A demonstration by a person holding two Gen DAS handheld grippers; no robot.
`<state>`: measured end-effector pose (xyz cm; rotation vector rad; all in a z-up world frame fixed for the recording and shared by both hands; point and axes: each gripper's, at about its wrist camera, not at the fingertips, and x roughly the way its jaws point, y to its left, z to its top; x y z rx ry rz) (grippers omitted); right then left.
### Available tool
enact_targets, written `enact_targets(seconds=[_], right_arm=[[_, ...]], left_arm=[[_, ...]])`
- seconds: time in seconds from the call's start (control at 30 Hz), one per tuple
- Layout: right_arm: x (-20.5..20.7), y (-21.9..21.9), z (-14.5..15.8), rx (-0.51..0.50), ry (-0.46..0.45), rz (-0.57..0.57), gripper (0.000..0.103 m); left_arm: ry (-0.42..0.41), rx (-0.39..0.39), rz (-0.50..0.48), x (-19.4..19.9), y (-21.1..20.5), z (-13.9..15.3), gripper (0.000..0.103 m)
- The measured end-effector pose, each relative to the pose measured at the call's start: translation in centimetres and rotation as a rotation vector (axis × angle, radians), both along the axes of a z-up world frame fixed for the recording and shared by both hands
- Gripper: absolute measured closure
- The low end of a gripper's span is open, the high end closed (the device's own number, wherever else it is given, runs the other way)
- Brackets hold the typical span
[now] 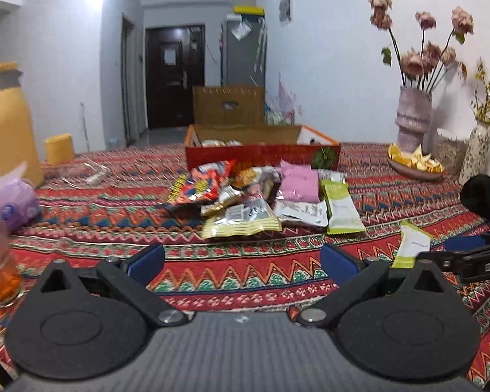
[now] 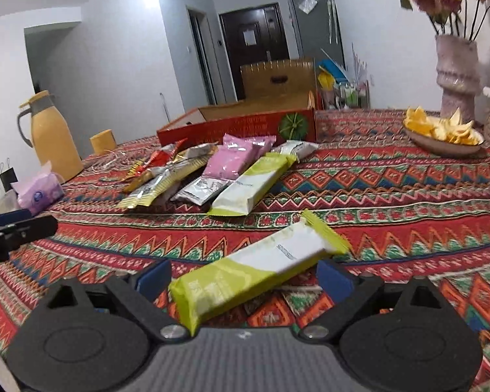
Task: Organize snacks
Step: 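Grasp a white-green bar packet with the right tool while the left tool grasps a white packet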
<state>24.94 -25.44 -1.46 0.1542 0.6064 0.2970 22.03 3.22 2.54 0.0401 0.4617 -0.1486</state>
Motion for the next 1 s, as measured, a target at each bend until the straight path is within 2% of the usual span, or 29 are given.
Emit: enact_targets(seconds=[0.07,0.13,0.27,0.33,0.37,0.4,0.5,0.53,0.63,0.73,0.8,1.0], right_arm=[[1.6,0.5,-0.3,0.011,0.017,0.02,0.011],[3.3,1.3,-0.5,-0.018,0.023,0.031,0.015],[6.4,2.5,-1.0,-0.086,0.037,0.04,0.03],[7.3,3.0,-1.4,-0.124,0.04,0.044,0.032],[7.7,3.2,-1.5,-0.135,0.038,0.05,0.034],[7.9,3.3,-1.7,-0.143,0.035,0.057,0.035],[8.1,3.2,-2.0,-0.179,0.025,0.059,0.041],[8.2,3.3,-2.0,-0.202,0.021,0.056,0.042],[8.4,3.1,-2.0,-0.202,0.019,0.056,0.044],[8.5,2.8,-2.0,-0.192,0.016,0.049,0.054],[8.4,2.8,-2.0,-0.204,0.011,0.05,0.062],[7.8,2.3,-1.8,-0.227,0.006,0.019,0.063]], left_arm=[[0.027,-0.008,-0.005,2.2,-0.3,-0.2,0.0],[0.033,-0.02,-0.018,4.3,-0.4,-0.2,0.0],[0.092,-0.059,0.009,9.8,0.0,-0.4,0.0],[0.117,-0.12,-0.005,12.7,0.6,-0.8,0.008],[0.132,-0.138,-0.009,13.8,0.8,-0.9,0.017],[0.156,-0.15,-0.001,14.9,0.9,-1.1,0.02],[0.19,-0.195,0.05,17.7,1.5,-2.1,0.02],[0.188,-0.232,0.071,18.4,1.9,-2.4,0.021],[0.179,-0.384,0.104,19.5,3.4,-3.2,0.019],[0.177,-0.373,0.142,19.9,3.7,-3.3,0.025],[0.198,-0.378,0.171,20.1,3.9,-3.4,0.037],[0.251,-0.446,0.284,18.5,4.5,-3.5,0.032]])
